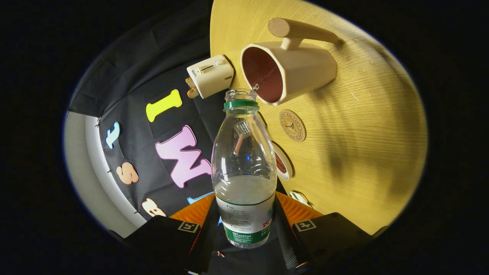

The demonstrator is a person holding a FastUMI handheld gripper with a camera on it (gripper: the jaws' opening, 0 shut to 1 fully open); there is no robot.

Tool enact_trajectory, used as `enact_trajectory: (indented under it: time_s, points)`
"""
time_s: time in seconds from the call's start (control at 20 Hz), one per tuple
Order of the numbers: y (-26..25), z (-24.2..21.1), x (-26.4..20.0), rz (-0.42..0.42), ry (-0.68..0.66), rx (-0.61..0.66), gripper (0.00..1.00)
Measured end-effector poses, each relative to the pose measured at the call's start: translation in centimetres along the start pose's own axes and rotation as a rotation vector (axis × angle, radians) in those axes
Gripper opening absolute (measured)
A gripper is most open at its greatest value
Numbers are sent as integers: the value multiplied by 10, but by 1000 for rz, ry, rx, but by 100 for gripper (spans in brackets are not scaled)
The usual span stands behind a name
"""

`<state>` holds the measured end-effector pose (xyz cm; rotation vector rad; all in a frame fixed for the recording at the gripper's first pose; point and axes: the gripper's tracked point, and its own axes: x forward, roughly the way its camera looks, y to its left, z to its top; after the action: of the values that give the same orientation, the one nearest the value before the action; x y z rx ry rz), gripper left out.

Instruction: Take the bottle from table, then pour the juice into the cup, finally place the bottle on the coaster

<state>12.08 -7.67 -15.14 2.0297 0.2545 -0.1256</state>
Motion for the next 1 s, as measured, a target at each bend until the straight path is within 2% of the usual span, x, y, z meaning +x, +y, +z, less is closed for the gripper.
enact_trajectory:
  time_s: [0.7, 1.0]
  points:
    - [35, -2, 6, 123, -74, 201, 75]
    - [45, -6, 10, 142, -78, 235, 75]
